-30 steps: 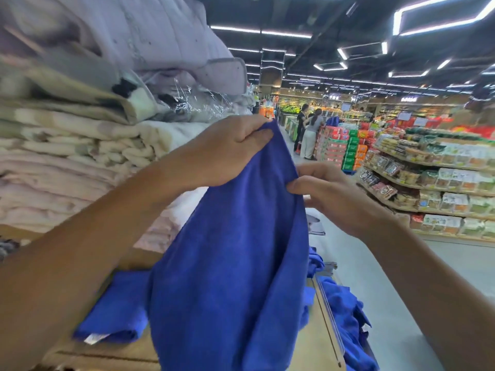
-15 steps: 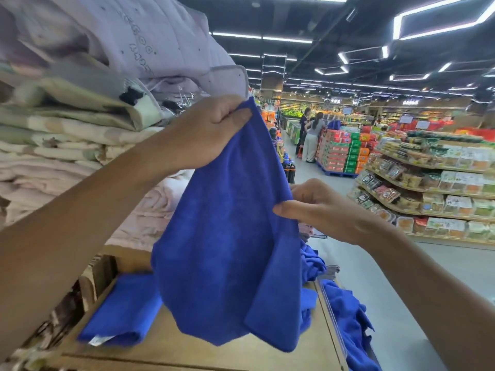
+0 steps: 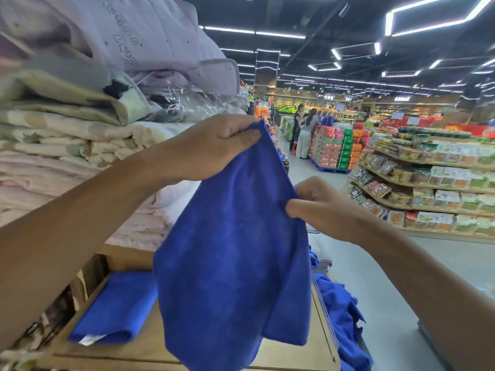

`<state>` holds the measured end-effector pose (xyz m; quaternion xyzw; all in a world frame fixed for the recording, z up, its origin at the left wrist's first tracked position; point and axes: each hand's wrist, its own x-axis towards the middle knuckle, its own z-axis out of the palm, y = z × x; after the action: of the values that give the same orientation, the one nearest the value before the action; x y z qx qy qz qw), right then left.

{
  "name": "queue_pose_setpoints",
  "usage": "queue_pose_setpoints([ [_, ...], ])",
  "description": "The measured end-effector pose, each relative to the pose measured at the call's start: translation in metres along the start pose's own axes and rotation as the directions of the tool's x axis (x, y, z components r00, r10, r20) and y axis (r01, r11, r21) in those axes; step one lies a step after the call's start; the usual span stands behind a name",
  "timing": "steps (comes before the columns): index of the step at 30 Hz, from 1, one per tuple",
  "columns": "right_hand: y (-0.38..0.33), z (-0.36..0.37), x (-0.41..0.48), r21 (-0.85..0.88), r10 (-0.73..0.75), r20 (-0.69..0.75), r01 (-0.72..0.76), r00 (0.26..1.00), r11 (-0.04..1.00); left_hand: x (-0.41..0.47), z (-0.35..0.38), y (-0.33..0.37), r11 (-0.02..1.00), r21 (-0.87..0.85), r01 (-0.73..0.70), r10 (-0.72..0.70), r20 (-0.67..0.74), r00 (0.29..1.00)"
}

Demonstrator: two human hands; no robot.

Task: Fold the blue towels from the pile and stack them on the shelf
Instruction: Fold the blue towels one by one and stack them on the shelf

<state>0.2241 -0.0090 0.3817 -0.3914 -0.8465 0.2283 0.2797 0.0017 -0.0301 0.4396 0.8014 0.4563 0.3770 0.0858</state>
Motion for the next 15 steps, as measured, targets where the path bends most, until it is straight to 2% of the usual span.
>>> queue_pose_setpoints([
  [4,0.012,-0.007,-0.007,0.006,0.061,0.204,-0.064,0.977,0.998,0.001,-0.008,-0.007,0.996,-0.077,0.054,-0.055,-0.011,0.998],
  [8,0.019,-0.012,-0.017,0.022,0.091,0.345,-0.105,0.934,0.994,-0.001,-0.012,-0.014,0.999,-0.044,0.03,-0.03,-0.019,0.999],
  [11,0.026,-0.016,-0.023,0.022,0.09,0.378,-0.106,0.921,0.994,-0.002,-0.008,-0.017,1.0,-0.01,0.03,-0.03,-0.03,0.999],
  [15,0.035,-0.018,-0.03,-0.111,0.155,0.372,-0.121,0.915,0.986,-0.001,-0.008,-0.023,0.999,-0.016,0.043,-0.044,-0.045,0.998],
])
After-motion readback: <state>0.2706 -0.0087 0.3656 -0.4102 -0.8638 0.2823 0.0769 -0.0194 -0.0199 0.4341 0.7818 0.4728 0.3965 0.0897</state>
